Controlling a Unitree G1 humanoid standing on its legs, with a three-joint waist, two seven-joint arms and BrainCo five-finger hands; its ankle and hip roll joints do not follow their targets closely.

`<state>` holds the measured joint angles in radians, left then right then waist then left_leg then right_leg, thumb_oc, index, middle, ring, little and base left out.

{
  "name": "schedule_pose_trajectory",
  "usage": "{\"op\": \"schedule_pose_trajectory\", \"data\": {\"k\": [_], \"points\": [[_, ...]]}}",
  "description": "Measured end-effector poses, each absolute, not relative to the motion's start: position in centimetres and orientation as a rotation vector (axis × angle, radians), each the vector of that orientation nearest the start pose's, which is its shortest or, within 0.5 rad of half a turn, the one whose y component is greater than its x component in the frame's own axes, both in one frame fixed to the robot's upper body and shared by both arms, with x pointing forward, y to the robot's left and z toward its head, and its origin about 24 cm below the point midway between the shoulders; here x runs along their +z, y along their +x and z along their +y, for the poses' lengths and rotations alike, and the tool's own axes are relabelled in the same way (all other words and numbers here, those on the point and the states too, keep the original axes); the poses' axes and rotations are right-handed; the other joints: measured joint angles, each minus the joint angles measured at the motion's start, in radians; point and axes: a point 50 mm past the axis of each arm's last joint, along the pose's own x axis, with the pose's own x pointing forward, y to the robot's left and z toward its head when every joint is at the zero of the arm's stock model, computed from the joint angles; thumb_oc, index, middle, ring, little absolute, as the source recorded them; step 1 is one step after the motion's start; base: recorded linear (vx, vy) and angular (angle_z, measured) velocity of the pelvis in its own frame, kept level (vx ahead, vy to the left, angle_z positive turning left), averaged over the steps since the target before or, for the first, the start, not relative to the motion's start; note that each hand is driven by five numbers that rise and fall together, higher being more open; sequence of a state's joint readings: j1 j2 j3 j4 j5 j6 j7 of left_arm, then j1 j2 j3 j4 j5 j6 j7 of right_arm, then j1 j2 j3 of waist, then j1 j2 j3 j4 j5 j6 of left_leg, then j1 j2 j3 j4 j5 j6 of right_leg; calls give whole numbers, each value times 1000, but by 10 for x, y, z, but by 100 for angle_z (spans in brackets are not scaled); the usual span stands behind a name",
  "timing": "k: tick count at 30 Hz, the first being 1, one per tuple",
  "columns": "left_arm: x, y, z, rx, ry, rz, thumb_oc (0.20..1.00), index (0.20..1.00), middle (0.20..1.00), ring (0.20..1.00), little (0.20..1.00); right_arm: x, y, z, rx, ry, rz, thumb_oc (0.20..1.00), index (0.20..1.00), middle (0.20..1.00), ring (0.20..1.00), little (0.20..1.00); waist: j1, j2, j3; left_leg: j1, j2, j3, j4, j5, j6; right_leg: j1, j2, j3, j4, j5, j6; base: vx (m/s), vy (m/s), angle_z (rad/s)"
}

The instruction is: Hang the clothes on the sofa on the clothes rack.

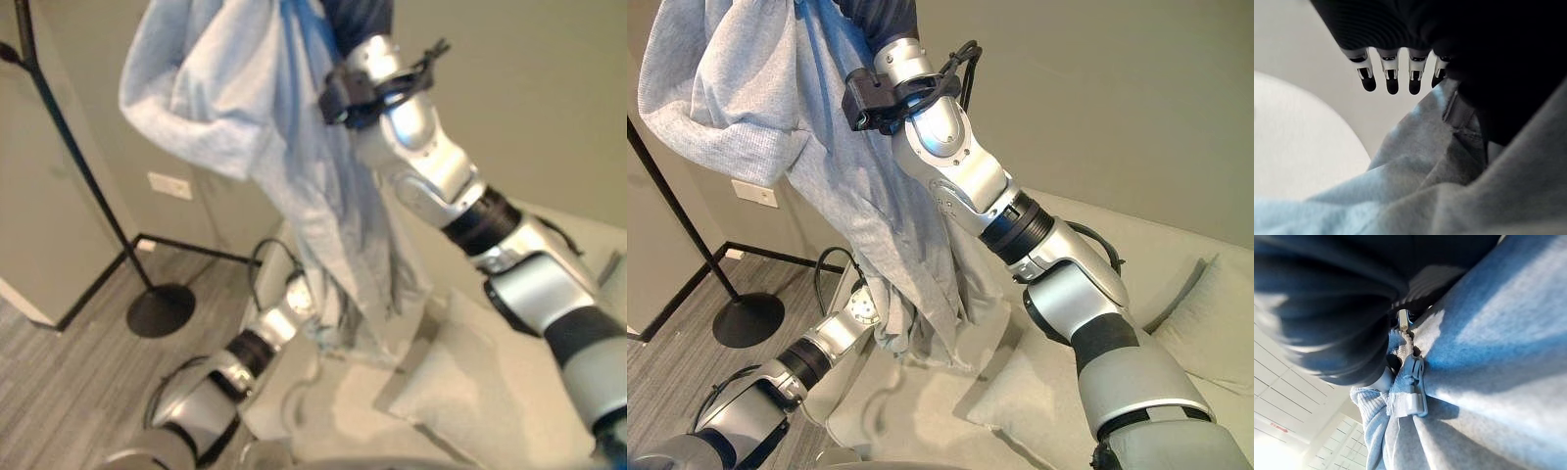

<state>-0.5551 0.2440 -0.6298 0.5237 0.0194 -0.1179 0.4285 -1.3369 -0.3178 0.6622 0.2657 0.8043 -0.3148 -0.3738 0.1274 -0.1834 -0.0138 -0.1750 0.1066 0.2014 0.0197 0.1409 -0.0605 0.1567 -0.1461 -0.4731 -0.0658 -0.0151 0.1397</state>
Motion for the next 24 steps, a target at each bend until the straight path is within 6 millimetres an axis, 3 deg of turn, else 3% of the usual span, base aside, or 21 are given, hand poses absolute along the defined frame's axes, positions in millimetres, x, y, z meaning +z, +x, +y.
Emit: {"op": "schedule_pose_trajectory", "data": {"k": [3, 4, 5, 10, 19, 24], "points": [[60, 323, 64, -231, 379, -131, 1000, 1000, 1000, 1000, 1000, 350, 311, 3, 568, 265, -840, 200, 200, 200, 200, 200, -2, 10, -2, 0, -2, 0, -2, 0, 0, -1, -2, -1, 0, 0, 0, 0, 0, 0], [59, 322, 60, -246, 335, -112, 492, 492, 492, 492, 492, 348, 313, 5, 565, 264, -827, 200, 200, 200, 200, 200, -2, 9, -2, 0, -2, 0, -1, 0, 0, -1, -1, -1, 0, 0, 0, 0, 0, 0], [59, 321, 57, -260, 306, -99, 200, 200, 200, 200, 200, 347, 314, 5, 563, 255, -814, 200, 200, 200, 200, 200, -3, 9, -2, -1, -1, -1, -2, 0, 0, -1, -1, -1, 0, 0, 0, 0, 0, 0], [79, 314, 41, -361, 204, -154, 200, 200, 200, 200, 200, 344, 318, 6, 550, 238, -785, 200, 200, 200, 200, 200, -6, 10, -2, -2, -1, -1, -2, 0, 0, -2, 0, -1, 0, 0, 0, 0, 0, 0], [75, 317, 53, -353, 198, -122, 200, 200, 200, 200, 200, 340, 325, 3, 540, 207, -755, 200, 200, 200, 200, 200, -6, 10, -1, -3, -1, -2, -3, 0, 0, -2, 0, -2, 0, 0, 0, 0, 0, 0], [73, 317, 55, -358, 196, -104, 200, 200, 200, 200, 200, 334, 339, -5, 523, 210, -682, 200, 200, 200, 200, 200, -2, 12, 0, -3, -2, -3, -4, 0, 0, -2, 0, -4, 0, -1, 0, 0, 0, 0]]}}
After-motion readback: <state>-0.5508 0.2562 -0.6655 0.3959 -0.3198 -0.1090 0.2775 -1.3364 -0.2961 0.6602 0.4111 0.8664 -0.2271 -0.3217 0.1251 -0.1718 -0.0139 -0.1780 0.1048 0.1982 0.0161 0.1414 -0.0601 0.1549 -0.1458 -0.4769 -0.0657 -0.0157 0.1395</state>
